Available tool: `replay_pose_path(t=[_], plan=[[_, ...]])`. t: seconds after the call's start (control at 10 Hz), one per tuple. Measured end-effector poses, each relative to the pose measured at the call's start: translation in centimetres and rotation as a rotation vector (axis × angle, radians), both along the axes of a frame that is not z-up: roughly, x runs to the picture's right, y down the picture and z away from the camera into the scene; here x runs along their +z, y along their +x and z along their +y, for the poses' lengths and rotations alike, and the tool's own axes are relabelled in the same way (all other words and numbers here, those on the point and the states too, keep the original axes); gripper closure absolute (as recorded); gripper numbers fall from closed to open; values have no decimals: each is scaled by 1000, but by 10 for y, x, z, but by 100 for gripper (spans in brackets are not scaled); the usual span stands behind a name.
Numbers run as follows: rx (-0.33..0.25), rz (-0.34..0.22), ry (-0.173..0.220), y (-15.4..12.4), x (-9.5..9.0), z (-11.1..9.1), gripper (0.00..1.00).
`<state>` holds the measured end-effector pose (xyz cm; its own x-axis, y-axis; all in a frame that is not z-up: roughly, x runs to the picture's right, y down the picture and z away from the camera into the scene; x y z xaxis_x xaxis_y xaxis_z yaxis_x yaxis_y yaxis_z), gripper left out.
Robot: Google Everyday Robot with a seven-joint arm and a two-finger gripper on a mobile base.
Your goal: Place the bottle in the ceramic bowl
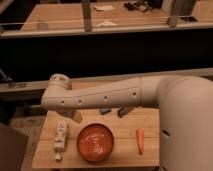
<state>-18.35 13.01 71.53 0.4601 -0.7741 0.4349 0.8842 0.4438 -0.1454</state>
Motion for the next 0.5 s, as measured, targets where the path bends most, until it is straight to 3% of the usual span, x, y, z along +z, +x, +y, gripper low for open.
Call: replay_pose_path(t=[0.3, 0.5], plan=[[-23, -21, -3, -7, 4, 6, 27], [-34, -34, -7, -12, 8, 11, 33]])
